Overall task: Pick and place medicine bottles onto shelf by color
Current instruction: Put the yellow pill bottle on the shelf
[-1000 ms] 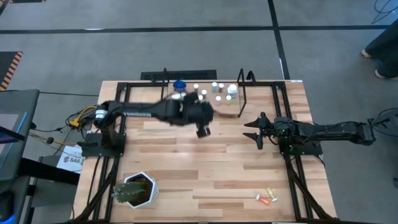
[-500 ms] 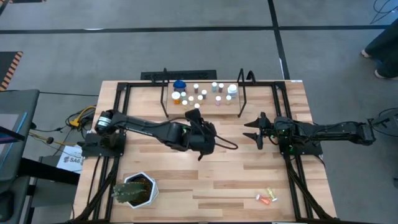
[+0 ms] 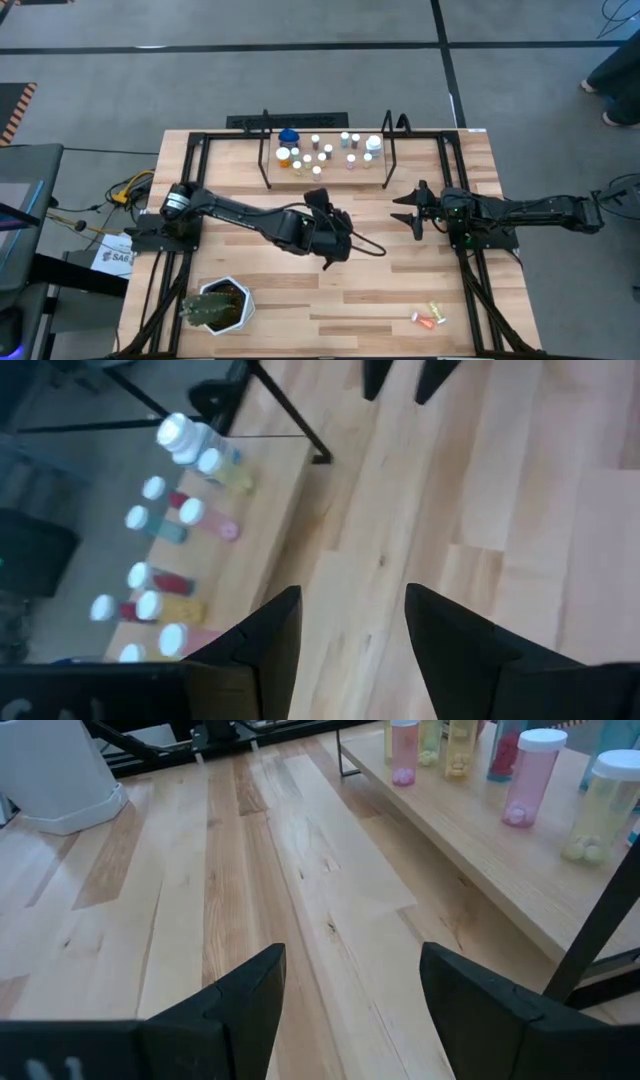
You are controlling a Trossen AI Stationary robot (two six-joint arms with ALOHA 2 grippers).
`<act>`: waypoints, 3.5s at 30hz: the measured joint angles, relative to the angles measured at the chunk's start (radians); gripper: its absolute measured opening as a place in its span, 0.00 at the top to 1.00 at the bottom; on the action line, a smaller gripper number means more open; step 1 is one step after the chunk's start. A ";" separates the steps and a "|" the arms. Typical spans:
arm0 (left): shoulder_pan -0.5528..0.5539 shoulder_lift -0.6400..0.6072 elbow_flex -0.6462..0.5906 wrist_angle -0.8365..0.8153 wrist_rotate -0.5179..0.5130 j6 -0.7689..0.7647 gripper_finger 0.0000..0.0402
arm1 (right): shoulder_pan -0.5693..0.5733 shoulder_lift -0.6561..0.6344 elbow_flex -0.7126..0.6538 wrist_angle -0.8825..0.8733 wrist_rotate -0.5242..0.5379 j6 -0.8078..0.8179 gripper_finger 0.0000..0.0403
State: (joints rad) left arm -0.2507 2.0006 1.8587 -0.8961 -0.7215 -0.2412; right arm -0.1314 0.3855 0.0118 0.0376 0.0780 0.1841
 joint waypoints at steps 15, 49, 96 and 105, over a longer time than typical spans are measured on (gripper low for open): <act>-0.053 0.000 0.000 -0.001 0.045 -0.071 0.58 | 0.000 0.000 0.000 0.000 0.000 0.000 0.37; -0.091 0.000 0.000 -0.020 0.175 -0.320 0.58 | 0.057 0.000 -0.001 0.217 -0.159 0.300 0.37; -0.254 -0.053 0.000 -0.221 0.229 -0.475 0.58 | 0.495 0.708 0.964 -1.252 -0.112 0.564 0.37; -0.324 -0.052 0.000 -0.032 0.200 -0.540 0.58 | 0.873 0.863 0.988 -1.235 -0.137 0.249 0.37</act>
State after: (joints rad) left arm -0.5748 1.9484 1.8587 -0.9285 -0.5213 -0.7816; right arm 0.7419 1.2488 0.9997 -1.1974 -0.0586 0.4335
